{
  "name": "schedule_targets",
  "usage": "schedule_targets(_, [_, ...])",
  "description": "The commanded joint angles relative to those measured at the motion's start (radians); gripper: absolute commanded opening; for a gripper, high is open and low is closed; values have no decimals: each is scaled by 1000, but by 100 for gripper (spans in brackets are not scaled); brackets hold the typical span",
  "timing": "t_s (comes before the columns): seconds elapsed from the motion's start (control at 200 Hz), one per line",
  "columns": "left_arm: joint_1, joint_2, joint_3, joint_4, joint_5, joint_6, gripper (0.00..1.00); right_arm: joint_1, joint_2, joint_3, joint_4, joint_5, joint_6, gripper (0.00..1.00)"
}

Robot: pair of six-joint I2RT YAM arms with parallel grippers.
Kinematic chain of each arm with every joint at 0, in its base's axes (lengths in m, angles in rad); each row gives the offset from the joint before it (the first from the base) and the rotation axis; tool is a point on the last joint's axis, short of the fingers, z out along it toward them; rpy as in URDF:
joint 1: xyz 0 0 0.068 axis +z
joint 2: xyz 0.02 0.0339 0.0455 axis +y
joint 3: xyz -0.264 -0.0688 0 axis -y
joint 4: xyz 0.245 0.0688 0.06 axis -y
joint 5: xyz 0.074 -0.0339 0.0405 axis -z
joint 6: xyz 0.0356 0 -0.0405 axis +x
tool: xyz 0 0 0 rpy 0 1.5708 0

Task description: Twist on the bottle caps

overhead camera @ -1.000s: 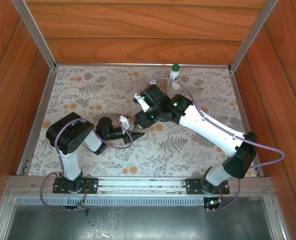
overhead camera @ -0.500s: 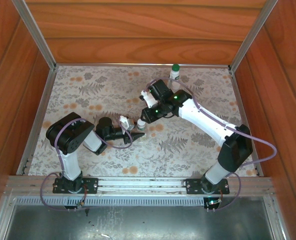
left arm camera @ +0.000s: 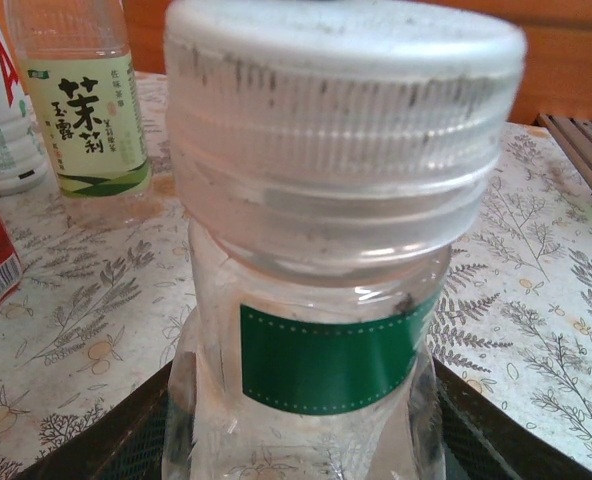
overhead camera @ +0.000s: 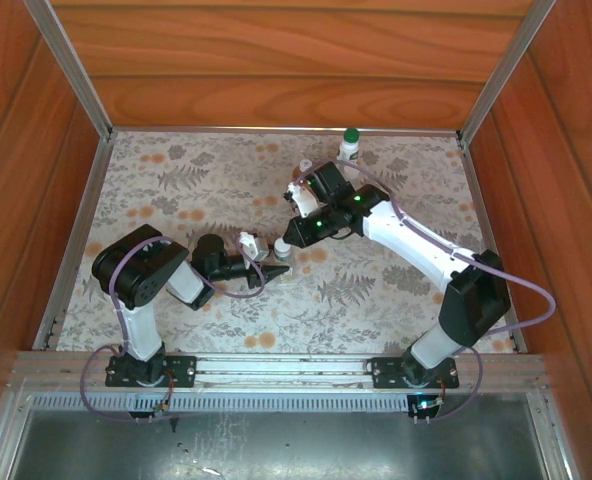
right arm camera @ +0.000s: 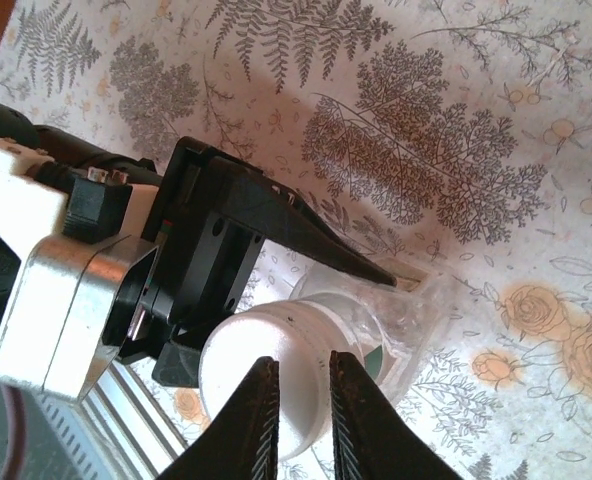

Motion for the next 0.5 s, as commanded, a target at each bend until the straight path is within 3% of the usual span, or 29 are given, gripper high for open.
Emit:
schedule_targets(0.0, [11,11,5,-76,-28,-24,53,37,-18,-73,-67,-99,41,18])
schedule_targets(0.185, [10,13,7,-80,-27,-21,53,70,-82,-90,-44,-93,45,19])
schedule_targets(0.335, [11,14,9,-80,-25,-19,53,62,-129,-99,5,27,40,23])
schedule_targets(0.495, [11,16,9,-80,-24,-17,53,21,-108,-68,61,73,43,32])
